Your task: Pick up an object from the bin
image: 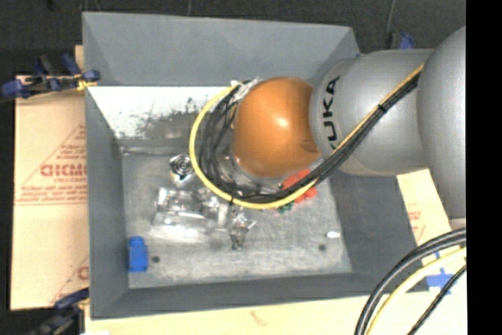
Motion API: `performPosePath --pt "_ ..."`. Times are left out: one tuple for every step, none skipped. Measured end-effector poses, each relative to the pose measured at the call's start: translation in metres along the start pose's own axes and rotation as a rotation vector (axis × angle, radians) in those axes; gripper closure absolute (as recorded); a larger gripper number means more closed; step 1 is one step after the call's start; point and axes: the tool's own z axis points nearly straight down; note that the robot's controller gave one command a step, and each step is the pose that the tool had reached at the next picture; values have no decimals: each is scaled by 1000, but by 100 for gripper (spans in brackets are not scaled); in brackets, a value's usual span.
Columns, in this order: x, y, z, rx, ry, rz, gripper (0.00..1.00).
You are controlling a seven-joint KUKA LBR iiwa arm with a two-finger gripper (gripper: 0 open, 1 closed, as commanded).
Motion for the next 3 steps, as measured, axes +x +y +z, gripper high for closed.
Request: performPosePath --pt "-21 -9 13 2 13 285 0" --pt "-21 -10 12 2 12 290 100" --pt "-17 -20 -133 6 13 264 100"
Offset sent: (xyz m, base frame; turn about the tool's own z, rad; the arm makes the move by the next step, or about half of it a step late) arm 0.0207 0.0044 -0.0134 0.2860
